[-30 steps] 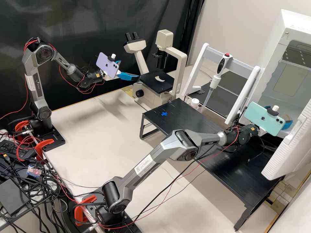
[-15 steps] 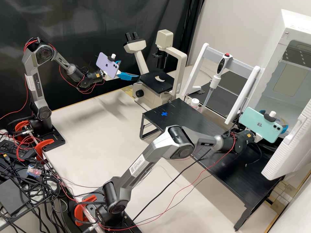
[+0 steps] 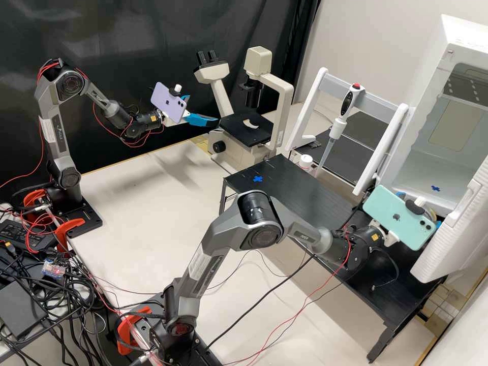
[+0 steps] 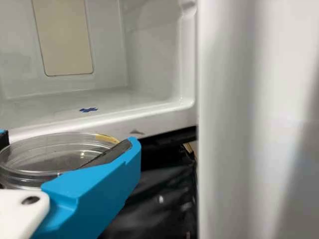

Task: Move the petri dish to the microscope

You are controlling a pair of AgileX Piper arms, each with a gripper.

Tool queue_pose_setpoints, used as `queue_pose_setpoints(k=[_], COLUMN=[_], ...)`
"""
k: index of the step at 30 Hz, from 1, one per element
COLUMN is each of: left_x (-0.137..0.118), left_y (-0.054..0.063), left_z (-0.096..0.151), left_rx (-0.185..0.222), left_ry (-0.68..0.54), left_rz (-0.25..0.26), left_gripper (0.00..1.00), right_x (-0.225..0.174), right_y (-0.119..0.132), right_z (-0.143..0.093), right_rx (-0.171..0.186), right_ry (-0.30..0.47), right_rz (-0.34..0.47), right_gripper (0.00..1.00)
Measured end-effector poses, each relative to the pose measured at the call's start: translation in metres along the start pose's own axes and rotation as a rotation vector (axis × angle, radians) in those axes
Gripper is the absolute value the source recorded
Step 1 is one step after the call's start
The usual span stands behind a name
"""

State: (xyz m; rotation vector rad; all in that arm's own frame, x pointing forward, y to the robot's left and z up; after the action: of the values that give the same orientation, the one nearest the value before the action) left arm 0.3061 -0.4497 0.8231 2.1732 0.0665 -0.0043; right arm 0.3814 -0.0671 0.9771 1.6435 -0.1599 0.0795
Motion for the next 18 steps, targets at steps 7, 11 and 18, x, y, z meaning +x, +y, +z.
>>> queue_pose_setpoints(k=[7, 11, 18], left_x=[0.0, 0.0, 0.0], left_y=[0.0, 0.0, 0.0], left_z=[0.0, 0.0, 0.0], left_rx=[0.0, 0.0, 0.0], left_ry=[0.0, 0.0, 0.0], left_rz=[0.0, 0.0, 0.0], left_gripper=[1.0, 1.0, 1.0], right_x=[-0.066, -0.094, -0.129], right_y=[-0.006, -0.014, -0.057], right_z=[-0.025, -0.046, -0.093], right_rx=[-0.003, -0.026, -0.066], right_ry=[0.143, 0.228, 0.352], right_rz=[0.081, 0.1, -0.007], right_gripper=[0.0, 0.0, 0.0])
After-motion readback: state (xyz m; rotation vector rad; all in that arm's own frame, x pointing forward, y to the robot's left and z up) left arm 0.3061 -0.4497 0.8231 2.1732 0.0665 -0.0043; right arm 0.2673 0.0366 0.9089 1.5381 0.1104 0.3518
